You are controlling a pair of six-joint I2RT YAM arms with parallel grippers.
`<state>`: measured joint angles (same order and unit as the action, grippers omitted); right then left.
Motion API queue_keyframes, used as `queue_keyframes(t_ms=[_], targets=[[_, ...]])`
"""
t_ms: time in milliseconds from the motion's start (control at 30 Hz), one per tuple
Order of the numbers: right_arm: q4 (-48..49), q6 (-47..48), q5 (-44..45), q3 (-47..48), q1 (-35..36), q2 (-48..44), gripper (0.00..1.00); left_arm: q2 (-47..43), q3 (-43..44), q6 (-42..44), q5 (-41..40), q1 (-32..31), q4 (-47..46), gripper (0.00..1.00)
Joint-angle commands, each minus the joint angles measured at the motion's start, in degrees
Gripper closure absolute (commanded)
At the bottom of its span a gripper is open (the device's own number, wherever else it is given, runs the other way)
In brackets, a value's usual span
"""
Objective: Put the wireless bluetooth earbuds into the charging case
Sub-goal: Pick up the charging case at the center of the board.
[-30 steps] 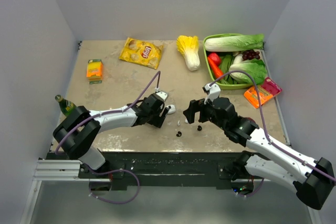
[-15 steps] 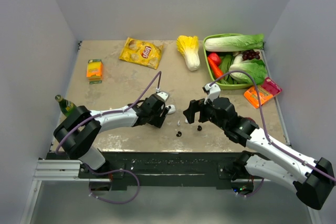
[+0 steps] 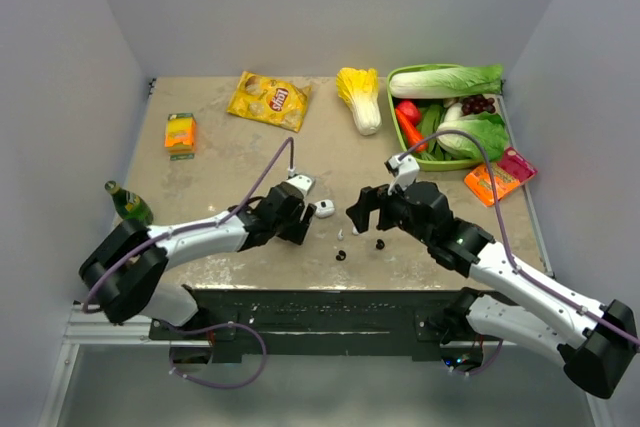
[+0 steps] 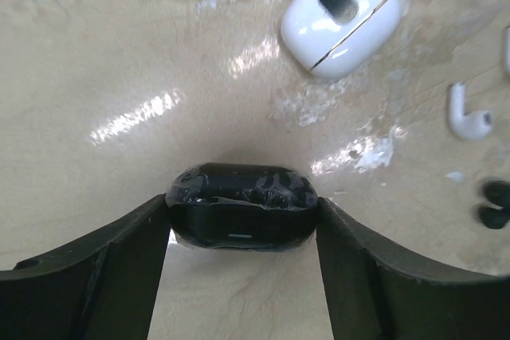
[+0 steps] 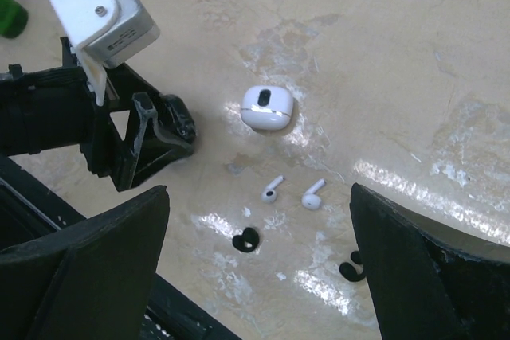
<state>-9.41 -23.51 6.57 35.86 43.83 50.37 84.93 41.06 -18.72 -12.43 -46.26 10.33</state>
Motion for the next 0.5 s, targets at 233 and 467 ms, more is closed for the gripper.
queue_keyframes(t_ms=[233,467], targets=[[-0.61,3.37,1.86,13.44,1.60,4.82,0.02,-23.20,-16.86,1.75,-1.29,-2.86,-39.46,1.00],[-11.76,6.63,24.34,22.67,8.54,13.24,0.02,-25.60,-36.21,7.98,5.81,-4.89,-81.13,1.00]])
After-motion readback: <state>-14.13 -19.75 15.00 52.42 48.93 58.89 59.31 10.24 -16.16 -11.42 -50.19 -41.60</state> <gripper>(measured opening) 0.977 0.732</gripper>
